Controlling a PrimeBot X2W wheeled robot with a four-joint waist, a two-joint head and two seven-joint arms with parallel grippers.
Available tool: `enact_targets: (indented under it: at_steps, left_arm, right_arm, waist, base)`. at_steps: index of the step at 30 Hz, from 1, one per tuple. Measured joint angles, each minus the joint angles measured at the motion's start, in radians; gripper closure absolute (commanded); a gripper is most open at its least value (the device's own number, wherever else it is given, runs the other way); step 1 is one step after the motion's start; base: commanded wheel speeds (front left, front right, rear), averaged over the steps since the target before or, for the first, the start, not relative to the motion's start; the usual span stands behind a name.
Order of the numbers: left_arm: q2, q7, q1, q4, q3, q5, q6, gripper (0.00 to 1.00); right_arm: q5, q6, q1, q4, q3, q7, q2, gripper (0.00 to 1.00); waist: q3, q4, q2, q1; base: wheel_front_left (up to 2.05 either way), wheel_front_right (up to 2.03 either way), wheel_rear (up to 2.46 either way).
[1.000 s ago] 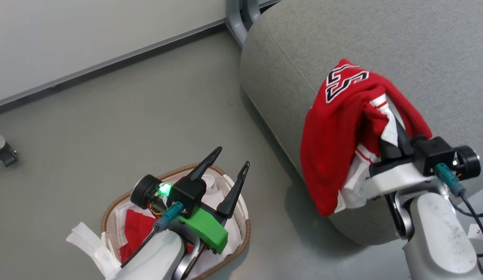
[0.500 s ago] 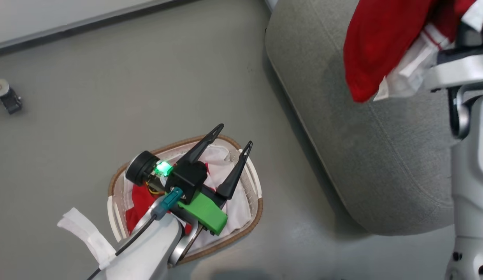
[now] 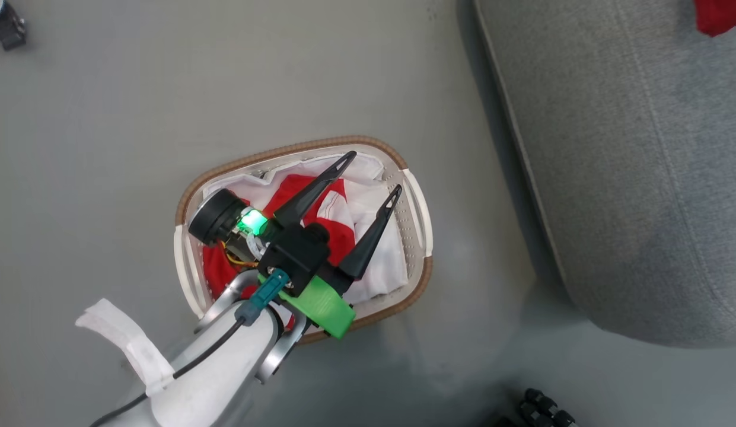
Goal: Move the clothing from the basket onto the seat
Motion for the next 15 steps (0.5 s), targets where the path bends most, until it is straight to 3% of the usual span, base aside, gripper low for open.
enact_targets:
  at_steps: [7,15]
  left_arm:
    - [0.007,0.026,-0.02,-0.046,-0.023,0.024,0.002,0.0]
    - [0.012,0.033,-0.026,-0.07,-0.038,0.032,0.01,0.0]
  right_arm:
    - [-0.001,0.0,-0.082,0.178,-0.023,0.087,-0.103,1.0]
    - [0.017,0.0,-0.1,0.371,0.007,0.159,-0.128,1.0]
  waist:
    - [0.108,0.047,0.0,0.0]
    - [0.195,0.085,0.0,0.0001]
  base:
    - [0.0,0.0,0.0]
    - [0.0,0.0,0.0]
